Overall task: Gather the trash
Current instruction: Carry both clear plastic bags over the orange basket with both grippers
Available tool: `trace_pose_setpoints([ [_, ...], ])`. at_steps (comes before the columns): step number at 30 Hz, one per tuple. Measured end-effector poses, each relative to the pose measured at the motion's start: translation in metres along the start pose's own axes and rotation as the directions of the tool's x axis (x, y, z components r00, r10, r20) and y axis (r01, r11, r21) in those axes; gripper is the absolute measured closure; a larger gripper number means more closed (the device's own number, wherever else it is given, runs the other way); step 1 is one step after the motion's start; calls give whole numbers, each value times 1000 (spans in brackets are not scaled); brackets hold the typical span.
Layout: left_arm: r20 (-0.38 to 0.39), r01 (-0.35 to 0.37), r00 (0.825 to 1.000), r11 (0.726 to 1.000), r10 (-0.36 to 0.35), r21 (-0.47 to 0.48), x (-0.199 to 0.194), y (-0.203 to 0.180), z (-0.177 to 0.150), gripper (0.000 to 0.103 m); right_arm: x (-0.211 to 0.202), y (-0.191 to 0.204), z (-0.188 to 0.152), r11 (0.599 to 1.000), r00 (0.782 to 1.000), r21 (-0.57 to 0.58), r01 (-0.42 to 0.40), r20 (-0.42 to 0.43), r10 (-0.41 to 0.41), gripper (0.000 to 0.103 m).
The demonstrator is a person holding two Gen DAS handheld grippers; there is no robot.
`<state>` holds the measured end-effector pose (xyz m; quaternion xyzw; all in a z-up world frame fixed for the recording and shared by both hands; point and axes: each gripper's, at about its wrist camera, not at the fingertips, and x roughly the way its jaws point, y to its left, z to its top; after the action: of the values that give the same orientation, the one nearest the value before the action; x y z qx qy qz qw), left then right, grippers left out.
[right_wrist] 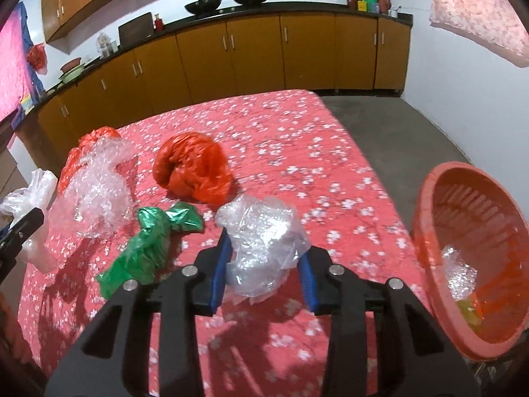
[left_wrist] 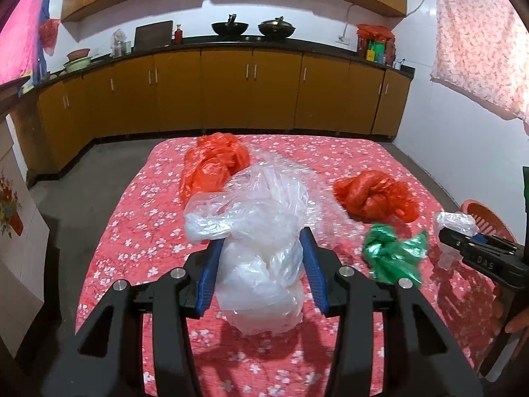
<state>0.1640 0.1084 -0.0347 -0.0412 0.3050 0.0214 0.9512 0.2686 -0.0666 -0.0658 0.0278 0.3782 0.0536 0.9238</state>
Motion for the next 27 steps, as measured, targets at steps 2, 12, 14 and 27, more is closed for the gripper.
trace_pose_setpoints([
  [2,4,8,1000,1000,-8,5,-1,-5,1,56,-7,-6,0,1000,1000,9,2,8,-2,66],
  [12,23,58,998,998,-59,34,-12,-39,8,56,-46,-35,-5,999,997,24,43,68,-45,66],
  [14,26,73,997,996,-74,45,-14,-51,9,56,-53,-41,-5,998,996,27,51,77,-53,66],
  [27,35,173,983,976,-178,131,-22,-121,14,56,-99,-89,-14,989,981,79,127,136,-137,66],
])
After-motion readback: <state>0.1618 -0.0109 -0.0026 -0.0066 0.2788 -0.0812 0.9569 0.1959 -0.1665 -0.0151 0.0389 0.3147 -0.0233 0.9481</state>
